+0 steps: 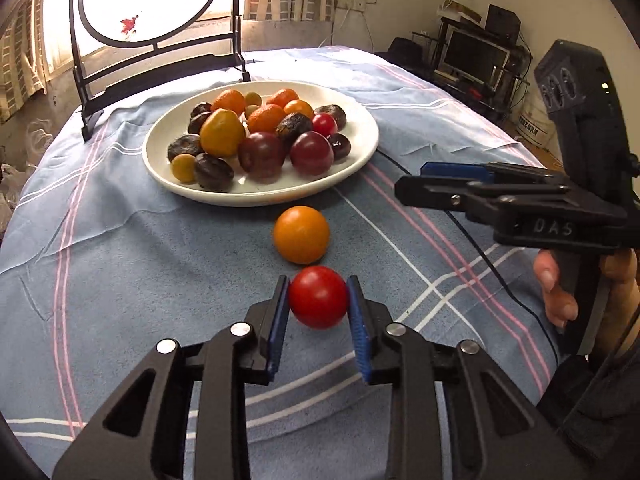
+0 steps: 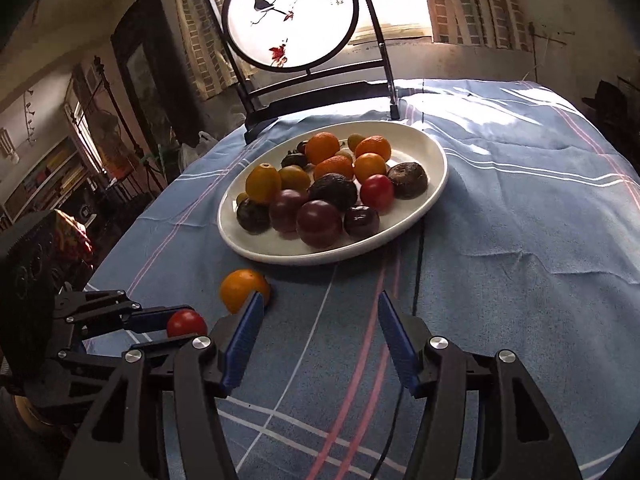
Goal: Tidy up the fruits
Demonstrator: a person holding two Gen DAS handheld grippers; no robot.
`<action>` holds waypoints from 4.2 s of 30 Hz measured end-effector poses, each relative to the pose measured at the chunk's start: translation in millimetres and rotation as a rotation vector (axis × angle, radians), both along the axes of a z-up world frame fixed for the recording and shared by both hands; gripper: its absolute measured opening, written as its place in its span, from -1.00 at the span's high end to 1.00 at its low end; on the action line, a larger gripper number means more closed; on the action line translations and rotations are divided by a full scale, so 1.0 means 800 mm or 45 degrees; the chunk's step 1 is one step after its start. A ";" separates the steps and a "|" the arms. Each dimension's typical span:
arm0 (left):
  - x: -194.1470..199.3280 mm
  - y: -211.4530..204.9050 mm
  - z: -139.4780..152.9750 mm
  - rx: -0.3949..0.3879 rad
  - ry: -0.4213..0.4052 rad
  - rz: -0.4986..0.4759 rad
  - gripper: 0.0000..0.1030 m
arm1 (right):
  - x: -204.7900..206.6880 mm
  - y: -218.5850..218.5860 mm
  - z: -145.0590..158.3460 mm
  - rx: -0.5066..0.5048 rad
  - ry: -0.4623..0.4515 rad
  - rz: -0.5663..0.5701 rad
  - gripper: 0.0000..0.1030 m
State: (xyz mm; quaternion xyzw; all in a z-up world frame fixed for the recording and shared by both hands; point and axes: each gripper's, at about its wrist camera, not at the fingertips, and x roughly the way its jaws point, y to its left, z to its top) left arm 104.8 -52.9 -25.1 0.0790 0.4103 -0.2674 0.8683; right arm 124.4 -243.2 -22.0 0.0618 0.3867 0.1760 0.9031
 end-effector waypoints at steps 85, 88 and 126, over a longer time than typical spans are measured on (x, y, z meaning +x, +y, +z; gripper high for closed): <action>-0.165 0.099 0.134 0.001 -0.345 0.643 -0.90 | -0.230 -0.120 0.134 -0.102 -0.350 -0.351 -0.93; -0.167 0.096 0.133 0.054 -0.384 0.670 -0.90 | -0.229 -0.120 0.133 -0.093 -0.349 -0.349 -0.93; -0.174 0.090 0.130 0.083 -0.394 0.659 -0.90 | -0.232 -0.119 0.115 -0.094 -0.301 -0.335 -0.93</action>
